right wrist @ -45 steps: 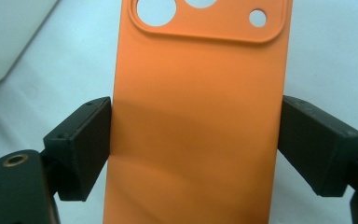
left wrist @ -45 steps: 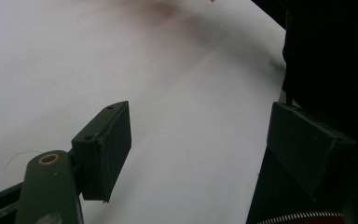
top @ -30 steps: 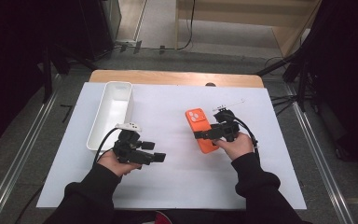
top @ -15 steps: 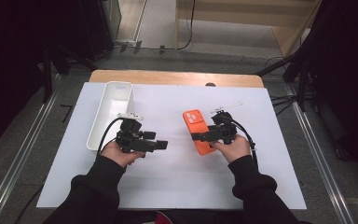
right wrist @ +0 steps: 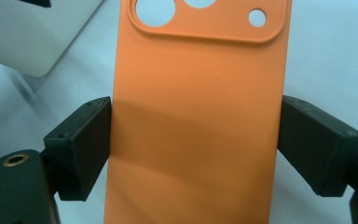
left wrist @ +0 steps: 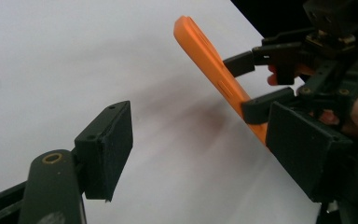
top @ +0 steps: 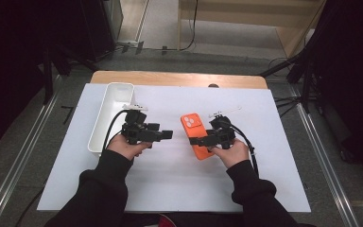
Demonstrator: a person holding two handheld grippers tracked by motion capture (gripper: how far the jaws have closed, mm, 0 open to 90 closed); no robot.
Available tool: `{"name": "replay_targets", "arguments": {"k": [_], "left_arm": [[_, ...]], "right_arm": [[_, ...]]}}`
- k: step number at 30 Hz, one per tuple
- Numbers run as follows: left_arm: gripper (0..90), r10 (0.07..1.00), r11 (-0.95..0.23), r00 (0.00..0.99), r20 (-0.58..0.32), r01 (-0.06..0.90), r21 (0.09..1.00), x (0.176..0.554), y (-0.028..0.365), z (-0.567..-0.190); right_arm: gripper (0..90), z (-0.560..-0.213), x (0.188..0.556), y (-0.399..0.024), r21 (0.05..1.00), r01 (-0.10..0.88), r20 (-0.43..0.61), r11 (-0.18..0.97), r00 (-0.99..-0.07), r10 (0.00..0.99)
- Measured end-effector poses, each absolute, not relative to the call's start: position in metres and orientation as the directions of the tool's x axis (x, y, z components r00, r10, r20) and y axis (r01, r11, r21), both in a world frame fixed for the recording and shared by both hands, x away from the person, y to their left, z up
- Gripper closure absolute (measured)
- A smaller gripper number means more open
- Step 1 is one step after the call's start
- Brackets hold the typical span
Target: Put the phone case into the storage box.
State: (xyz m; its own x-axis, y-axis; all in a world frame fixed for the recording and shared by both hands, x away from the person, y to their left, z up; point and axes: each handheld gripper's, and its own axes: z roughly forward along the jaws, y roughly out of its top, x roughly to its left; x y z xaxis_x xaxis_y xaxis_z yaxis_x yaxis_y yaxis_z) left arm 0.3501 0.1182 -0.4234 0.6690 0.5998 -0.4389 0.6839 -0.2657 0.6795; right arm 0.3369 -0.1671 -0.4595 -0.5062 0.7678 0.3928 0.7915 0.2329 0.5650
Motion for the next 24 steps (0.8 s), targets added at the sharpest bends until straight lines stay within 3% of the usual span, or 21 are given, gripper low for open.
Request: {"name": "replay_targets", "arguments": {"k": [15,24], "left_arm": [[22.4,0.624,-0.225,0.649,-0.436,0.683,0.695,0.357,0.108,-0.432],[22.9,0.611,-0.157,0.599,-0.516,0.732,0.663,0.363,0.113,-0.428]], "right_arm": [[13.5,-0.464,0.334,-0.157,0.575,0.792,0.403,0.207,-0.494,0.770],[13.6,-0.465,0.331,-0.147,0.585,0.786,0.390,0.197,-0.486,0.782]]}}
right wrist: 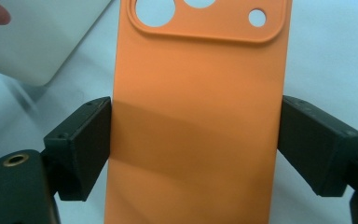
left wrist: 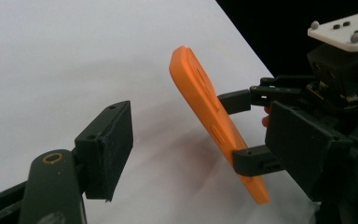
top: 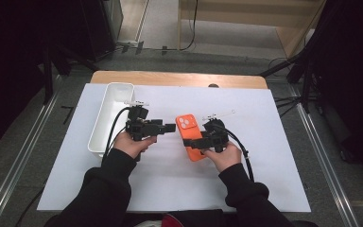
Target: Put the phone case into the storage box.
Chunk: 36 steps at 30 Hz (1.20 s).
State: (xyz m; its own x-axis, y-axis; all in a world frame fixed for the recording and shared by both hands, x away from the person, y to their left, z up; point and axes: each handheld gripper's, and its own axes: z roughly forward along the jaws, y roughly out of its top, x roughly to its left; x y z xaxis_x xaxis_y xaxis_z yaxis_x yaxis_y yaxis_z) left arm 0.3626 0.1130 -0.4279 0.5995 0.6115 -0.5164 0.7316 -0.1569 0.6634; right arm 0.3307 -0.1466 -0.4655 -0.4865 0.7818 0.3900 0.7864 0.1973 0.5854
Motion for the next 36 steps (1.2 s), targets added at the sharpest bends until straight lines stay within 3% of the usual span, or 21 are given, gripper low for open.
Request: {"name": "replay_targets", "arguments": {"k": [15,29,36], "left_arm": [[29.6,0.685,-0.146,0.555,-0.473,0.740,0.656,0.371,0.103,-0.425],[32.8,0.696,-0.137,0.555,-0.456,0.726,0.674,0.375,0.100,-0.427],[32.9,0.695,-0.107,0.528,-0.488,0.748,0.656,0.381,0.101,-0.428]], "right_arm": [[13.6,-0.468,0.333,-0.125,0.596,0.790,0.418,0.148,-0.462,0.782],[13.6,-0.467,0.329,-0.113,0.613,0.787,0.461,0.074,-0.432,0.775],[13.6,-0.470,0.328,-0.110,0.613,0.790,0.484,0.033,-0.408,0.774]]}}
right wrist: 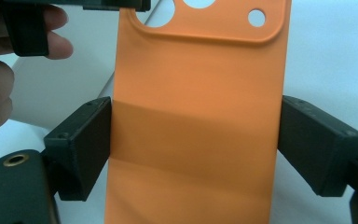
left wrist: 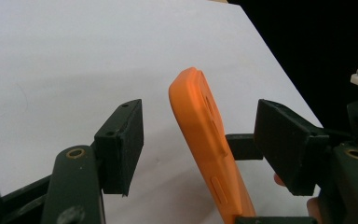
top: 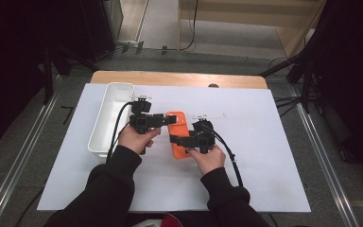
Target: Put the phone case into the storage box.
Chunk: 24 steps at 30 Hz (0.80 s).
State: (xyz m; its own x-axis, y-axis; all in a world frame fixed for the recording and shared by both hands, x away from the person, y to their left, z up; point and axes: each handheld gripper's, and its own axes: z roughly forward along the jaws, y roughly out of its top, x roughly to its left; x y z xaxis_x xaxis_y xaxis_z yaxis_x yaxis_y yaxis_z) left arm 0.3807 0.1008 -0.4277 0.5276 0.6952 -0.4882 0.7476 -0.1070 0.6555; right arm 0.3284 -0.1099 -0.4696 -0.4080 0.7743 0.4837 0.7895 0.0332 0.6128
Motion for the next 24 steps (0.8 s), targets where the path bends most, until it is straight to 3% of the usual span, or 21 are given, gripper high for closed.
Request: {"name": "replay_targets", "arguments": {"k": [6,13,24], "left_arm": [[37.4,0.713,-0.106,0.532,-0.457,0.726,0.680,0.380,0.095,-0.428],[40.3,0.710,-0.083,0.520,-0.476,0.733,0.676,0.379,0.088,-0.431],[52.2,0.689,-0.047,0.501,-0.524,0.752,0.657,0.381,0.090,-0.432]], "right_arm": [[13.6,-0.472,0.326,-0.110,0.615,0.789,0.501,0.005,-0.395,0.770],[13.6,-0.473,0.321,-0.110,0.617,0.786,0.510,-0.018,-0.383,0.771],[13.6,-0.473,0.317,-0.108,0.621,0.783,0.522,-0.036,-0.379,0.764]]}}
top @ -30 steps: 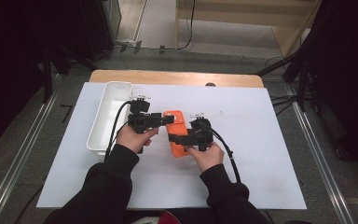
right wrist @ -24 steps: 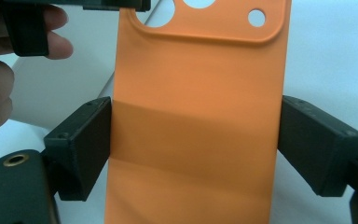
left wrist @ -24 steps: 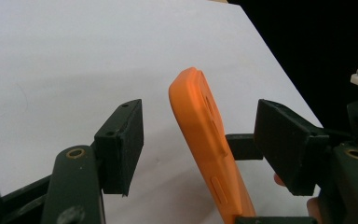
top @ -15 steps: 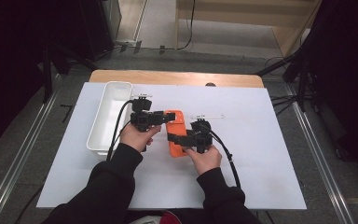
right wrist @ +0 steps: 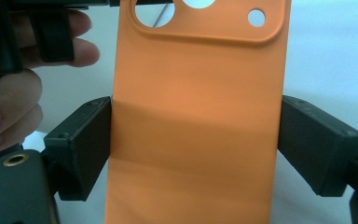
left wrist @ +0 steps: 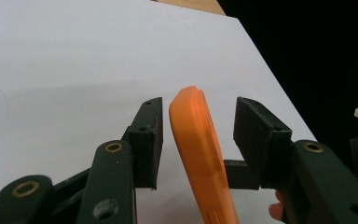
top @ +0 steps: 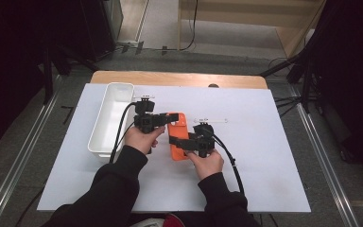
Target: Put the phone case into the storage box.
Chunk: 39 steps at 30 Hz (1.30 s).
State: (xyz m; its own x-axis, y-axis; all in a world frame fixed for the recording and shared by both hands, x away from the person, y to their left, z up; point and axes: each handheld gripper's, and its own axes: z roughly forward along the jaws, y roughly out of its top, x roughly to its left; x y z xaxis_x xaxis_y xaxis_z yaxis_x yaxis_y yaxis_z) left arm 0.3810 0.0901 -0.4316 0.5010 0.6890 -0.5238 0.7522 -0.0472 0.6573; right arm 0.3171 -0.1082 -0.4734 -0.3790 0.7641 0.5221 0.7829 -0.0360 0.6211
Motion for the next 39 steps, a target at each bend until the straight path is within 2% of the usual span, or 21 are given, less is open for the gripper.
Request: {"name": "replay_targets", "arguments": {"k": [8,12,22,39], "left_arm": [[55.5,0.686,-0.031,0.500,-0.528,0.746,0.666,0.3798,0.0905,-0.4327],[61.2,0.690,-0.029,0.499,-0.524,0.743,0.669,0.3791,0.0909,-0.4326],[71.5,0.669,0.024,0.467,-0.578,0.764,0.645,0.3809,0.0957,-0.4346],[75.3,0.652,0.032,0.485,-0.583,0.750,0.660,0.3772,0.0945,-0.4306]], "right_arm": [[13.6,-0.4734,0.3152,-0.1057,0.625,0.779,0.527,-0.046,-0.378,0.761],[13.6,-0.4744,0.3135,-0.1041,0.632,0.774,0.516,-0.039,-0.382,0.767],[13.7,-0.4742,0.3119,-0.1023,0.643,0.764,0.501,-0.042,-0.379,0.778],[13.5,-0.4738,0.3105,-0.0992,0.675,0.737,0.460,-0.027,-0.392,0.797]]}}
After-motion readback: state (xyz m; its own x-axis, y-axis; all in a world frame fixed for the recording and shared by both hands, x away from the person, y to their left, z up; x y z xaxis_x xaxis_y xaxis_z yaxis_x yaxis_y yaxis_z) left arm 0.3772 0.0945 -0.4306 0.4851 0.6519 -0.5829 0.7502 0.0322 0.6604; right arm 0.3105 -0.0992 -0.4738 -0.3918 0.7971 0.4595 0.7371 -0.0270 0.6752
